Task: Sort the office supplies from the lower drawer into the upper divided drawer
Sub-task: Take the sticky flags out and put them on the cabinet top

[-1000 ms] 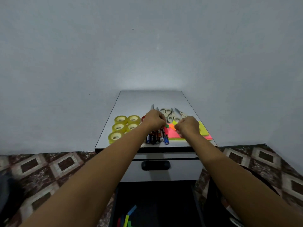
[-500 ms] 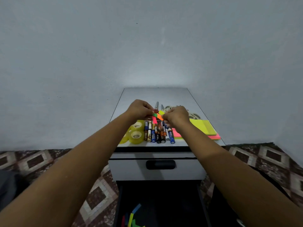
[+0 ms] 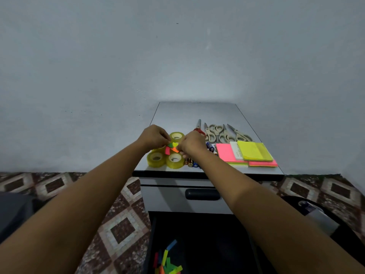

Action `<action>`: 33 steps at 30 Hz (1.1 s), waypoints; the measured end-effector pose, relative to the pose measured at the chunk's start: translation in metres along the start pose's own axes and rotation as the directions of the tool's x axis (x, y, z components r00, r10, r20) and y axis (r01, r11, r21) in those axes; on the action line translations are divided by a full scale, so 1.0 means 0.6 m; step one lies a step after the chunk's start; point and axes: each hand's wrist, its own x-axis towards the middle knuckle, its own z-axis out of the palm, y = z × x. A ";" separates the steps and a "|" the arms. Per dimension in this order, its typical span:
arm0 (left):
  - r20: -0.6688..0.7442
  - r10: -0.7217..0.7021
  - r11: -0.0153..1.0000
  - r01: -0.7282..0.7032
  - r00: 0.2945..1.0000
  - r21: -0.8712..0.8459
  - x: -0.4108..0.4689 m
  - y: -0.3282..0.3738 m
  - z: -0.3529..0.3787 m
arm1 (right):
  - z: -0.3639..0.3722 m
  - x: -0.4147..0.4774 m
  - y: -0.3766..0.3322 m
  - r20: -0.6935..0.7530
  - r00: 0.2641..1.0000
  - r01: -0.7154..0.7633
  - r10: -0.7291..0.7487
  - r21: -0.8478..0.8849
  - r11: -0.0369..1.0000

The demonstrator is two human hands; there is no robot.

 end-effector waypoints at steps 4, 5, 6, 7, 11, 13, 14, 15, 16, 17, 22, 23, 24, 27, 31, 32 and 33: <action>-0.017 0.075 0.989 -0.072 0.997 0.130 -0.013 -0.003 0.012 | 0.005 -0.002 0.004 -0.033 0.999 0.039 -0.041 -0.058 0.998; -0.021 0.081 0.988 -0.077 0.997 0.134 -0.014 -0.004 0.014 | 0.004 -0.004 0.004 -0.034 0.998 0.049 -0.051 -0.061 0.997; -0.022 0.085 0.988 -0.081 0.996 0.135 -0.016 -0.004 0.014 | 0.002 -0.005 0.005 -0.032 0.998 0.059 -0.061 -0.062 0.996; -0.023 0.088 0.987 -0.084 0.996 0.138 -0.017 -0.004 0.014 | 0.001 -0.005 0.004 -0.031 0.997 0.064 -0.066 -0.066 0.996; -0.032 0.102 0.985 -0.097 0.994 0.141 -0.021 -0.007 0.009 | -0.007 -0.004 0.008 -0.039 0.996 0.081 -0.084 -0.083 0.993; -0.039 0.104 0.988 -0.098 0.994 0.121 -0.026 -0.009 0.006 | -0.014 -0.006 0.009 -0.045 0.994 0.095 -0.100 -0.091 0.991; -0.051 0.104 0.990 -0.099 0.993 0.099 -0.028 -0.011 0.004 | -0.018 -0.007 0.009 -0.049 0.993 0.103 -0.108 -0.097 0.990; -0.071 0.100 0.993 -0.095 0.992 0.068 -0.033 -0.012 0.003 | -0.022 -0.010 0.010 -0.048 0.993 0.106 -0.111 -0.100 0.989; -0.094 0.096 0.995 -0.093 0.991 0.032 -0.039 -0.014 0.003 | -0.026 -0.014 0.011 -0.048 0.993 0.107 -0.111 -0.095 0.990; -0.114 0.090 0.996 -0.091 0.989 -0.006 -0.044 -0.015 0.003 | -0.031 -0.019 0.012 -0.051 0.993 0.106 -0.110 -0.083 0.991; -0.125 0.063 0.977 -0.087 0.990 -0.195 -0.095 -0.006 0.014 | -0.051 -0.063 0.029 -0.061 0.984 0.172 -0.170 0.020 0.985; -0.111 0.074 0.975 -0.095 0.991 -0.200 -0.112 -0.005 0.019 | -0.052 -0.078 0.035 -0.049 0.982 0.182 -0.180 0.041 0.982; -0.081 0.087 0.973 -0.102 0.993 -0.206 -0.126 -0.003 0.024 | -0.056 -0.092 0.039 -0.038 0.981 0.190 -0.188 0.069 0.979; 0.132 0.125 0.974 -0.096 0.983 -0.206 -0.179 -0.012 0.052 | -0.053 -0.138 0.067 0.049 0.981 0.180 -0.187 0.114 0.977; 0.458 0.077 0.997 -0.057 0.885 -0.058 -0.227 -0.054 0.116 | -0.017 -0.179 0.143 0.180 0.977 0.103 -0.116 0.076 0.992; 0.506 0.044 0.999 -0.031 0.861 -0.033 -0.234 -0.068 0.133 | -0.003 -0.187 0.166 0.199 0.976 0.081 -0.092 0.065 0.995; 0.545 0.011 1.000 0.000 0.839 -0.020 -0.243 -0.084 0.154 | 0.014 -0.196 0.194 0.228 0.972 0.047 -0.058 0.054 0.997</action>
